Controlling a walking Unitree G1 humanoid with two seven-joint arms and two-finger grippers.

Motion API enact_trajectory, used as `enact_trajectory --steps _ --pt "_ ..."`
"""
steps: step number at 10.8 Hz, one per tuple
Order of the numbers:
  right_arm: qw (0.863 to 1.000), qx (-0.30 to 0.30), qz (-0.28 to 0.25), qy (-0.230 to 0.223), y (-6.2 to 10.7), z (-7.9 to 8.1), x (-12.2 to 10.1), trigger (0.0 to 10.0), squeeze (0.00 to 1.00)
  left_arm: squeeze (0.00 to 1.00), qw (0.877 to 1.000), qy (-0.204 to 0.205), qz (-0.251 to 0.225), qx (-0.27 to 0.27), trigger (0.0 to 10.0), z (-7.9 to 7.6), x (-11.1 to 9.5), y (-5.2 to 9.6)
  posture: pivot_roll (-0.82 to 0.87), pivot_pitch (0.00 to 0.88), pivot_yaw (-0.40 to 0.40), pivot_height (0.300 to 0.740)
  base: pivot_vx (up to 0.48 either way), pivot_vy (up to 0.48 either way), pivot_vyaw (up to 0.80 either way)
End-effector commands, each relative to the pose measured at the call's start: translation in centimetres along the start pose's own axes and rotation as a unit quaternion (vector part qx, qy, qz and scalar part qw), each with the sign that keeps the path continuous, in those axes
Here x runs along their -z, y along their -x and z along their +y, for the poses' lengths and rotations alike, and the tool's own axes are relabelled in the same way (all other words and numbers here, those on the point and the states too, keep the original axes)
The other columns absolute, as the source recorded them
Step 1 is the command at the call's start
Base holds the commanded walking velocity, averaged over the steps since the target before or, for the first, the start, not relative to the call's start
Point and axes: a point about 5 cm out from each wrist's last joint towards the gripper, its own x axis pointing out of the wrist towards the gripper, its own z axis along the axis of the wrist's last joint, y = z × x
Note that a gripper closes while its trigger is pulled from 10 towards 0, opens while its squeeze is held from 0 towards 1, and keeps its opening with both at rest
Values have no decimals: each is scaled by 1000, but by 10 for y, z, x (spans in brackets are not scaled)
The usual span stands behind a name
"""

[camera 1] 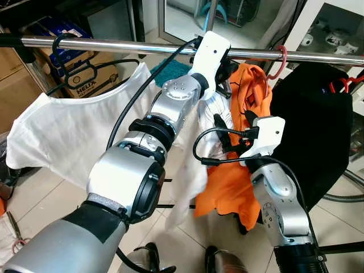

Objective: Hang hanger

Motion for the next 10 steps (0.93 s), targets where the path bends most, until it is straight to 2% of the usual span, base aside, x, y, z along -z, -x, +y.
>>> enact_trajectory --steps 1,2,3,5,7,8,10 --pt "1000 1 1 4 -1 -1 1 10000 0 0 999 -17 -41 11 0 -3 -22 -5 -184 154 -23 740 0 0 0" --pt "1000 1 1 3 -2 -1 1 10000 0 0 998 -29 -54 17 0 -5 -27 -5 -181 154 -25 740 0 0 0" --pt "1000 0 0 3 -3 -1 2 10000 0 0 995 -43 -86 28 0 -8 -41 -6 -178 155 -26 740 0 0 0" --pt "1000 0 -1 4 -4 -1 1 10000 0 0 990 -52 -124 43 0 -12 -59 -7 -176 154 -28 740 0 0 0" --pt "1000 1 -2 6 -4 -3 1 10000 0 0 979 -68 -182 65 0 -19 -86 -6 -179 151 -29 740 0 0 0" --pt "1000 2 -3 7 -5 -3 1 10000 0 0 972 -85 -209 59 0 -18 -100 -3 -179 150 -30 740 0 0 0" --pt "1000 1 -2 8 -5 -4 1 10000 0 0 967 -113 -229 18 0 -10 -111 2 -176 150 -35 740 0 0 0"
